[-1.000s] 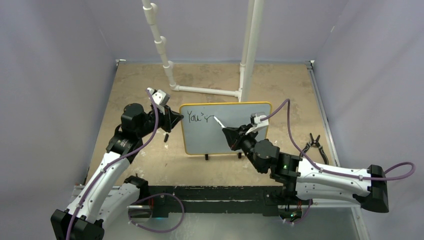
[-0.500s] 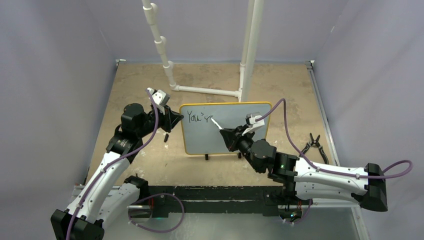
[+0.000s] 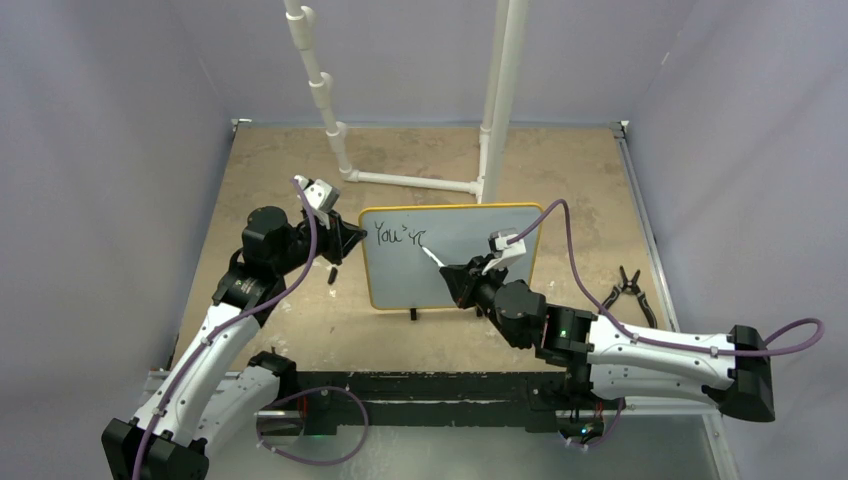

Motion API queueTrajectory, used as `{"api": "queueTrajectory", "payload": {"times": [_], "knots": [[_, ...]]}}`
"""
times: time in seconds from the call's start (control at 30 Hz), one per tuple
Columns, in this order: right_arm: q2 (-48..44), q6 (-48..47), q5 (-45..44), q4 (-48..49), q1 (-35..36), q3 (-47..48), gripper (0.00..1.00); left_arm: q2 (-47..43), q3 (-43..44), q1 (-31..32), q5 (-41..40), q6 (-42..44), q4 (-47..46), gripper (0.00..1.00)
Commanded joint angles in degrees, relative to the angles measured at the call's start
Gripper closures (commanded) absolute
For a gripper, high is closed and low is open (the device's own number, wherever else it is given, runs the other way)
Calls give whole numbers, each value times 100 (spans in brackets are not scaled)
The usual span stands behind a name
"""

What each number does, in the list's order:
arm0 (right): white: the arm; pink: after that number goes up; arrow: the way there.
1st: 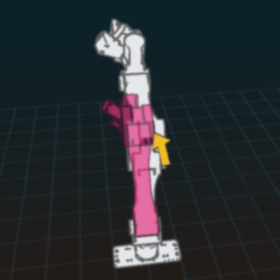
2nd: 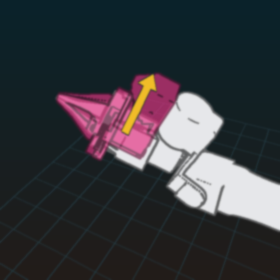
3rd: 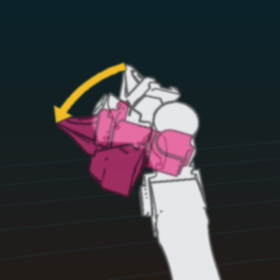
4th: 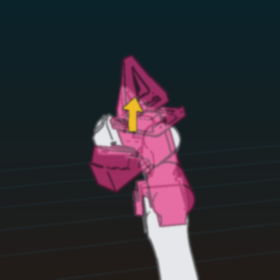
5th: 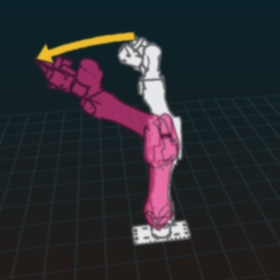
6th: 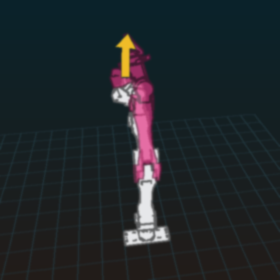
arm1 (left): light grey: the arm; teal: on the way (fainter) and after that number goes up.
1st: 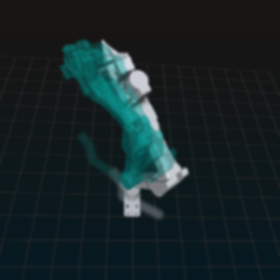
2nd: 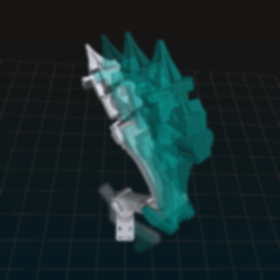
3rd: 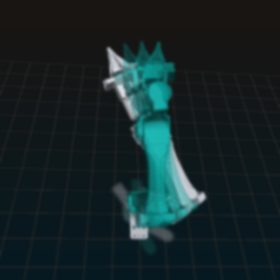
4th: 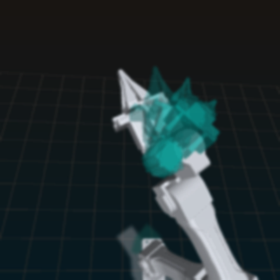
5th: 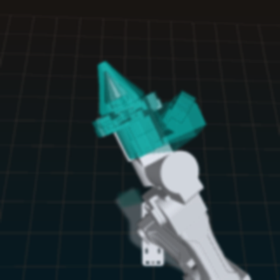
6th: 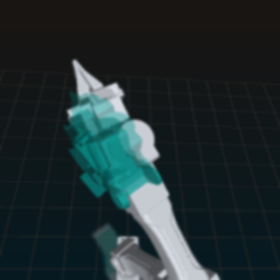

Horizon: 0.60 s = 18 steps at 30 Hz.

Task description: Write a sentence on the whiteboard

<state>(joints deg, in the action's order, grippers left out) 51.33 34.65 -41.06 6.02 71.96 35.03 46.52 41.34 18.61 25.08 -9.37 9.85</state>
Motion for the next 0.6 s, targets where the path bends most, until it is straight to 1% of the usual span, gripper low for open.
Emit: {"api": "queueTrajectory", "payload": {"times": [0.0,0.23,0.57], "knots": [[-149,102,-602,-422,-51,206,100,-11,-56,13,247,31,-145,100],[-290,5,-720,-337,-51,198,100,-4,-56,16,252,27,-150,100],[-92,-688,-728,402,-51,302,100,-3,-56,17,240,30,-140,100]]}}
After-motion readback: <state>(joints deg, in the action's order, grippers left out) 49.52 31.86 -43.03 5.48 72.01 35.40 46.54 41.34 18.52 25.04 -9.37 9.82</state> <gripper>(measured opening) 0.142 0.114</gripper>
